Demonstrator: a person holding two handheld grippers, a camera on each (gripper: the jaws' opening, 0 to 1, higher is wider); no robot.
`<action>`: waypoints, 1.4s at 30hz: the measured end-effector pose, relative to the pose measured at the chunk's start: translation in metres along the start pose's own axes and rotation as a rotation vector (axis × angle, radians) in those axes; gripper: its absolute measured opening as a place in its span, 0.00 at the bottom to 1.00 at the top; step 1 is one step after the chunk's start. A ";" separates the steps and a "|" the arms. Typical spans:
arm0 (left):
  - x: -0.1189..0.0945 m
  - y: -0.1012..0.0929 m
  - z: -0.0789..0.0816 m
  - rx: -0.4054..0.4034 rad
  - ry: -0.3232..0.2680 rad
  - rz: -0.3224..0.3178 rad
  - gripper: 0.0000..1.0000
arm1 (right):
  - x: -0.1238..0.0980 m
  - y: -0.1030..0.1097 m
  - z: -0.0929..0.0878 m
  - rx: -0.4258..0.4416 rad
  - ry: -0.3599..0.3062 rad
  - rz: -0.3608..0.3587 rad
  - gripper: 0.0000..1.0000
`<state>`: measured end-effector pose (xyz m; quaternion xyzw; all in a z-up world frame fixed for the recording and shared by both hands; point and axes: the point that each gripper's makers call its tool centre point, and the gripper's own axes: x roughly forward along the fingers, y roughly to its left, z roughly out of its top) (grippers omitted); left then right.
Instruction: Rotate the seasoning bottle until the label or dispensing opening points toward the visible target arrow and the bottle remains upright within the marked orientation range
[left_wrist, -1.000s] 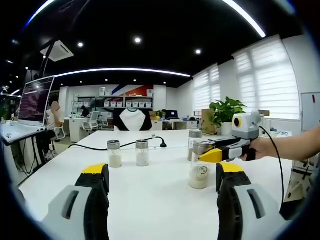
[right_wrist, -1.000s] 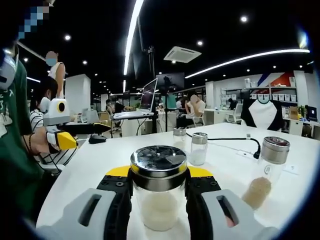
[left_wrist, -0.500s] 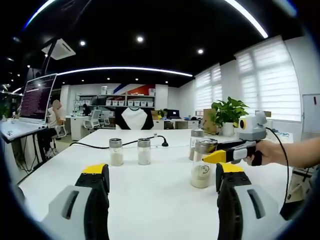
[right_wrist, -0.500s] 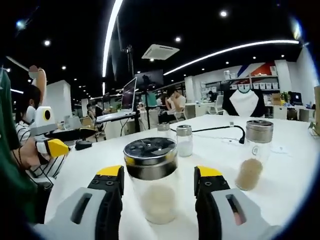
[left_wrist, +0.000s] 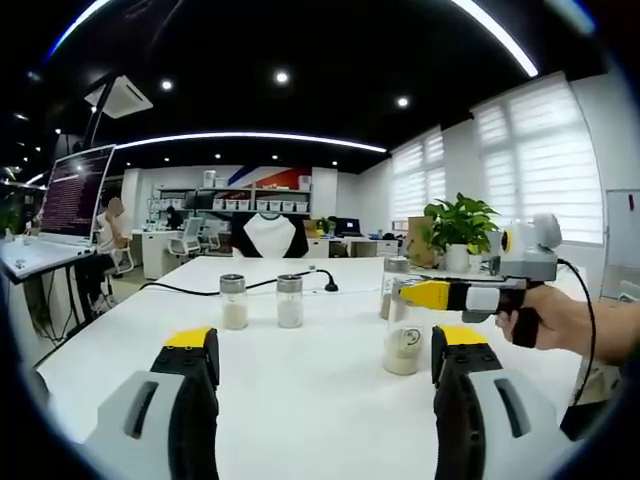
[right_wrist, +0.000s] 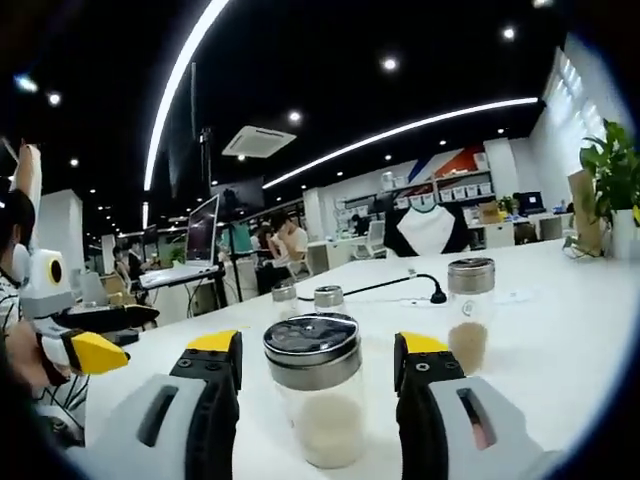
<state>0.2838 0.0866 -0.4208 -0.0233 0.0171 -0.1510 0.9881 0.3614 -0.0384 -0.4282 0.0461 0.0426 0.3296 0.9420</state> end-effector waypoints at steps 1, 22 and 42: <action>0.000 0.000 0.000 -0.001 0.000 -0.001 0.92 | 0.002 0.002 -0.001 0.000 -0.001 -0.005 0.62; 0.001 -0.002 0.000 0.013 -0.003 -0.009 0.92 | 0.009 -0.006 -0.004 -0.016 -0.019 -0.112 0.41; -0.002 0.001 -0.001 0.011 0.001 0.016 0.93 | 0.007 -0.004 -0.005 -0.055 0.008 -0.096 0.40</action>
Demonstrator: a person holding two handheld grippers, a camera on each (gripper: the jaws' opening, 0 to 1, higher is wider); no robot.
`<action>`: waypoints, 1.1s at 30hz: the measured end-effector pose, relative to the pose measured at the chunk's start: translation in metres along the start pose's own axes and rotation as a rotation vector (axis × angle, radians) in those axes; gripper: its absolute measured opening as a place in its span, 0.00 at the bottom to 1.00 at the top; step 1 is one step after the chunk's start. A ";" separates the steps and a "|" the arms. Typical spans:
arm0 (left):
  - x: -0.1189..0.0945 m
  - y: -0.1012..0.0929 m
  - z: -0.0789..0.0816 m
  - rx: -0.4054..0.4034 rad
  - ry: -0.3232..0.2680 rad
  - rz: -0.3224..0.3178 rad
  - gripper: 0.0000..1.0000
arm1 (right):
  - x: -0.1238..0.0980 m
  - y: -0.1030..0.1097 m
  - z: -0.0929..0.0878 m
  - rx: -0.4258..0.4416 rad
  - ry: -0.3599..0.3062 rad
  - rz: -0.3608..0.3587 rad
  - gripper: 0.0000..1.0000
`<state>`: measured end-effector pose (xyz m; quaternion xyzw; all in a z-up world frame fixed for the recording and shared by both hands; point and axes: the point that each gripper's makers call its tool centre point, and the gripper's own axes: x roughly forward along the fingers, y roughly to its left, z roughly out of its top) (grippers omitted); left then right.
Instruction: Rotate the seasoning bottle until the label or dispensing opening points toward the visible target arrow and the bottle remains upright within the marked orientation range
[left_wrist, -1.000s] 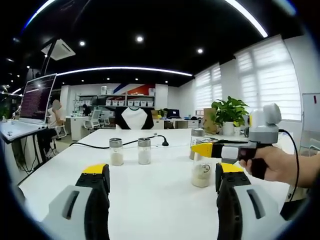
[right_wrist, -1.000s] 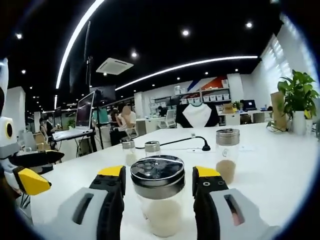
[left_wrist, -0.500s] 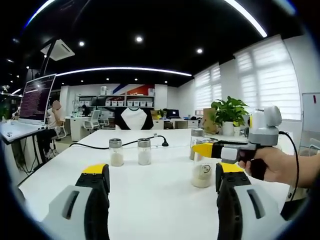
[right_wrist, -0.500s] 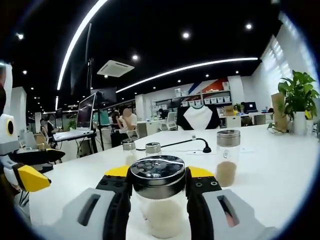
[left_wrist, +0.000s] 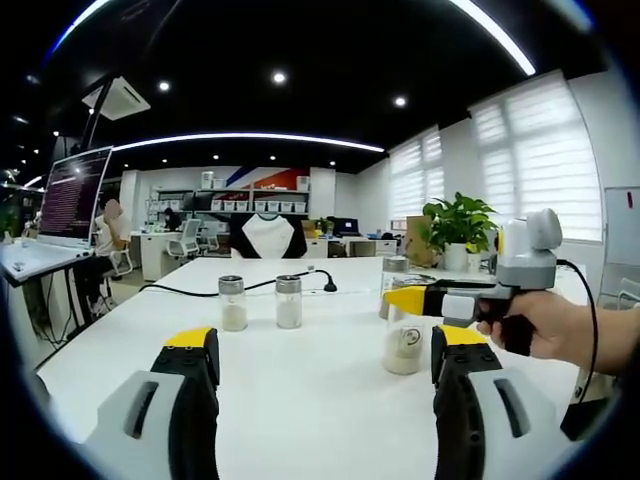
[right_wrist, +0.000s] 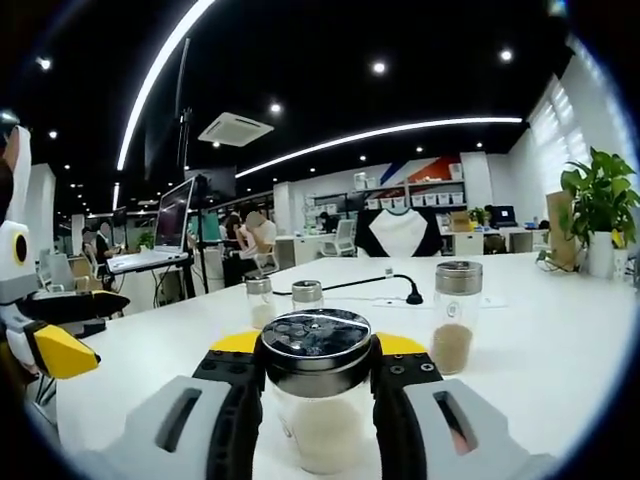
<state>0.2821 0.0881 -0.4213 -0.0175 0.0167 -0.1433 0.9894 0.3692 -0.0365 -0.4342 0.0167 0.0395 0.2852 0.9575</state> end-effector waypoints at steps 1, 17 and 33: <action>-0.001 0.002 0.001 0.008 -0.004 0.012 0.94 | 0.000 0.000 0.000 0.000 -0.002 0.001 0.40; -0.002 -0.002 0.002 0.028 -0.001 -0.002 0.93 | -0.001 0.001 -0.001 -0.021 -0.007 0.055 0.39; -0.002 0.001 0.001 0.018 0.003 0.000 0.93 | -0.002 0.007 -0.001 -0.032 -0.019 0.187 0.39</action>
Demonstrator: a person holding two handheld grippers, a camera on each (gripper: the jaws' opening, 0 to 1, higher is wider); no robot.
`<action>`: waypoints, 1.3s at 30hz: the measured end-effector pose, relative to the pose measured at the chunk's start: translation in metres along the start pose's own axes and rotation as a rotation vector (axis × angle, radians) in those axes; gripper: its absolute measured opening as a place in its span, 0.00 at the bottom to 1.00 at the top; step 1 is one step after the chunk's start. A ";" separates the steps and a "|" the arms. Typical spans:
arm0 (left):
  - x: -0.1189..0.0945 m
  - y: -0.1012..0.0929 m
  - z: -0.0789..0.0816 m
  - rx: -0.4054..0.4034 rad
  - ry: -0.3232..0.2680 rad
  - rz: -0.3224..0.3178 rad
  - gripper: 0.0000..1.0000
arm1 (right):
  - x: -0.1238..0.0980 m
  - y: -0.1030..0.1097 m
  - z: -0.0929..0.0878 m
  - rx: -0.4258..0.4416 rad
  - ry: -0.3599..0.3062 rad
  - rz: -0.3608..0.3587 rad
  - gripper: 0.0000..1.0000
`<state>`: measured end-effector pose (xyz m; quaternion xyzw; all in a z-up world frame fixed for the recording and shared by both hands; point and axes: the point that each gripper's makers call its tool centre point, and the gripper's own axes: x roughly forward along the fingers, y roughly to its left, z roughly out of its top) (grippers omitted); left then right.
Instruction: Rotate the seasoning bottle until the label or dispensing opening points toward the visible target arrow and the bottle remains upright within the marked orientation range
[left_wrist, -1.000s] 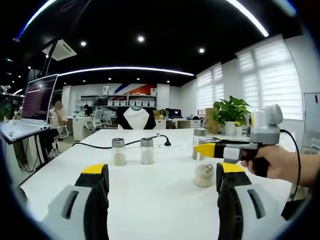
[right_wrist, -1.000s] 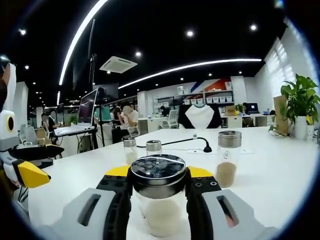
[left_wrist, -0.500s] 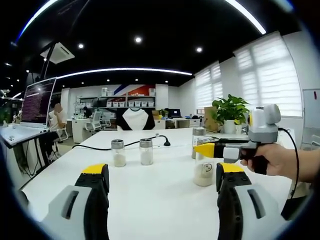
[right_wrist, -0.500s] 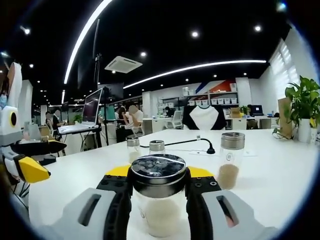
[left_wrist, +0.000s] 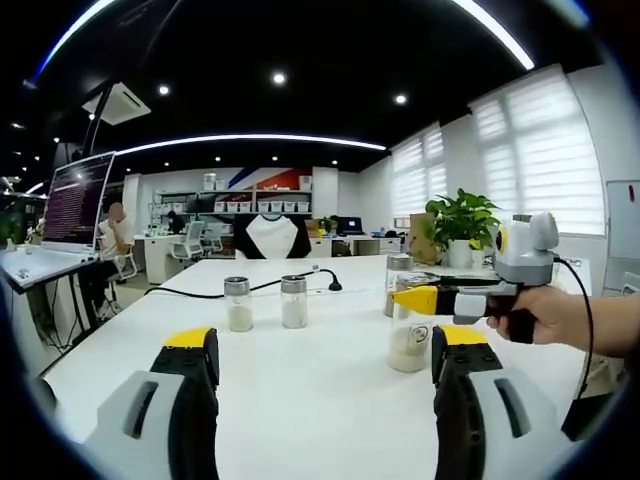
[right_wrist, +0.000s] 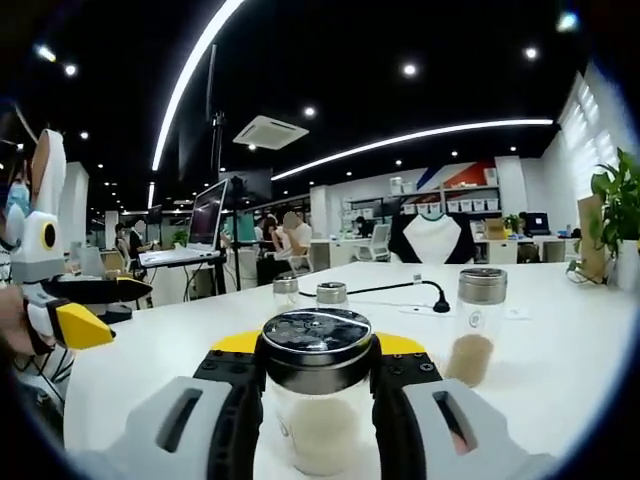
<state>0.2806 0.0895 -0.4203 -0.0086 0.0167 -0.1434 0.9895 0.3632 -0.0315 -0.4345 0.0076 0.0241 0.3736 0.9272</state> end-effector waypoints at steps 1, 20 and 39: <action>0.000 0.000 0.000 -0.001 0.000 0.000 0.93 | 0.000 0.001 0.000 0.001 0.001 0.020 0.39; 0.001 0.000 0.000 0.002 0.001 -0.004 0.93 | 0.001 0.008 0.001 0.003 -0.012 0.227 0.39; 0.002 -0.002 0.000 0.003 0.006 -0.010 0.93 | 0.001 0.012 0.001 0.006 -0.013 0.283 0.40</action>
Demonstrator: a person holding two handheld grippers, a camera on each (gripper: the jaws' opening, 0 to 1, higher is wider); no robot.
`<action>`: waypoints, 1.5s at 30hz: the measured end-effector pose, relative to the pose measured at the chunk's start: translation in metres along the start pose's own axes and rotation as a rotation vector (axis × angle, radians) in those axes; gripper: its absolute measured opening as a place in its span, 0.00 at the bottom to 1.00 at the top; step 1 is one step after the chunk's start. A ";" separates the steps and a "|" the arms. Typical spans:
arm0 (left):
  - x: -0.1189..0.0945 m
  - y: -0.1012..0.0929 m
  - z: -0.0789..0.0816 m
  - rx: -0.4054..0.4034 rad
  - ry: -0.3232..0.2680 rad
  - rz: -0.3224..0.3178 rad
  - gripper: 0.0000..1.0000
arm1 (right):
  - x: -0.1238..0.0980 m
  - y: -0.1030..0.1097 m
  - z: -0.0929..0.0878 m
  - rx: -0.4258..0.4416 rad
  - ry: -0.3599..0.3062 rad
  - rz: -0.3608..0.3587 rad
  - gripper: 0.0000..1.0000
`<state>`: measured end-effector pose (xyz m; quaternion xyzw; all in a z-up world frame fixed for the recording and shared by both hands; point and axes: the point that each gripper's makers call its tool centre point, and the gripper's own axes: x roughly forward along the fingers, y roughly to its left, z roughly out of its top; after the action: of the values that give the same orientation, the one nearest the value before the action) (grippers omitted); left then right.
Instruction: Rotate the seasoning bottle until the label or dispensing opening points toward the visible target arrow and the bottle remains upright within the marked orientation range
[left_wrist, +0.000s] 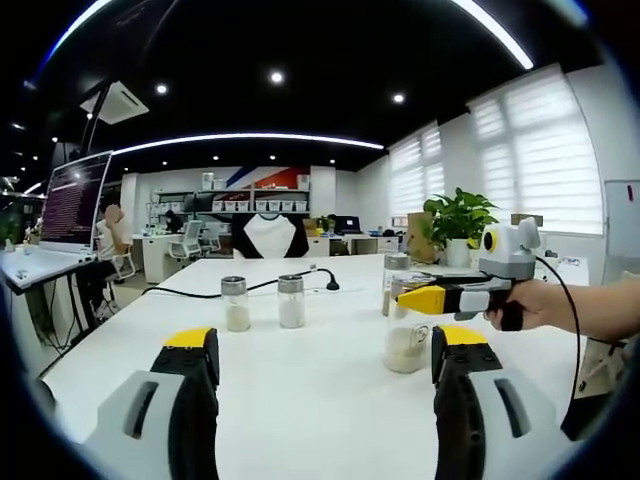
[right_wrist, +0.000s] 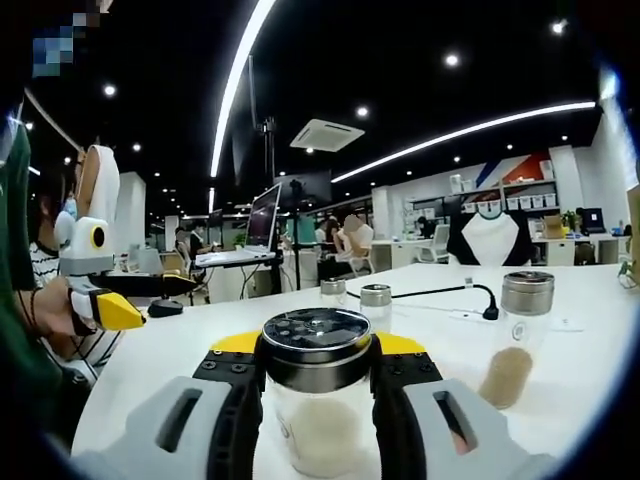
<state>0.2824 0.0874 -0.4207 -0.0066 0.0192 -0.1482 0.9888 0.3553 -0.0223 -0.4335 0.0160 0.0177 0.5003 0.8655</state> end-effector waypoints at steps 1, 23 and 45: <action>0.000 0.000 0.000 0.001 -0.001 0.000 0.93 | 0.000 0.000 0.000 0.000 0.000 0.000 0.40; 0.002 0.003 0.000 -0.006 0.001 0.005 0.92 | -0.012 -0.003 0.002 -0.116 0.081 -0.038 0.45; 0.005 -0.014 0.002 0.008 -0.008 -0.029 0.92 | -0.115 -0.008 0.003 -0.119 0.087 -0.338 0.49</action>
<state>0.2830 0.0722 -0.4183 -0.0036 0.0146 -0.1626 0.9866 0.3049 -0.1261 -0.4296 -0.0601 0.0278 0.3480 0.9351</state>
